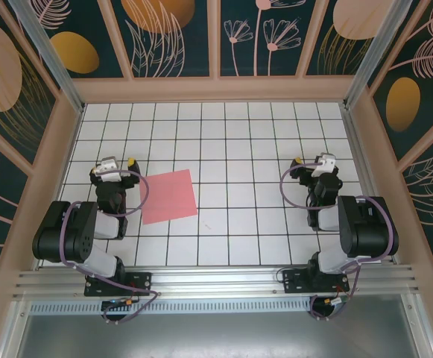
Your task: Fold a paper plane with a square sheet of paper (pick it up from the middle)
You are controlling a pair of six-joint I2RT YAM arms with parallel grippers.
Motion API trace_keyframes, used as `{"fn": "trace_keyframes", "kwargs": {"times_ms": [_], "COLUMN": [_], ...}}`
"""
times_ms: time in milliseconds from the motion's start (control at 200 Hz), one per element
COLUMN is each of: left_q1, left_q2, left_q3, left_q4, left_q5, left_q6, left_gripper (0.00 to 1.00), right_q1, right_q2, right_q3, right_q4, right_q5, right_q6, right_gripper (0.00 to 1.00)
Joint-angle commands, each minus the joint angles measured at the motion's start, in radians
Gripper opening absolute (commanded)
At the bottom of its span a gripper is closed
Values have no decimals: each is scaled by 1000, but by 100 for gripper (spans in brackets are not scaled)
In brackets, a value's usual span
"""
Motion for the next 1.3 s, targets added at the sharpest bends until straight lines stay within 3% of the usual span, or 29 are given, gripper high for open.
{"fn": "trace_keyframes", "kwargs": {"times_ms": [0, 796, 911, 1051, 1156, 1296], "left_q1": [7, 7, 7, 7, 7, 7], "left_q2": [-1, -2, -33, -178, -291, -418], "left_q3": [19, 11, -21, -40, 7, 105], "left_q4": [-1, 11, 55, -37, -223, -530], "left_q5": [29, 14, 14, -36, -49, -9], "left_q6": [19, 14, 12, -4, -31, -197], "left_gripper": [98, 99, 99, 99, 98, 98], "right_q1": [-9, -10, 3, 32, 54, 104], "right_q2": [11, 8, -68, -159, -227, -275], "right_q3": [-10, -8, 59, 123, 170, 292], "right_q4": [55, 53, -129, -306, -451, -746], "right_q5": [-19, -21, -6, 81, 114, 156], "right_q6": [-15, -17, -25, -16, 57, 189], "right_gripper": [99, 99, 99, 99, 99, 99]}}
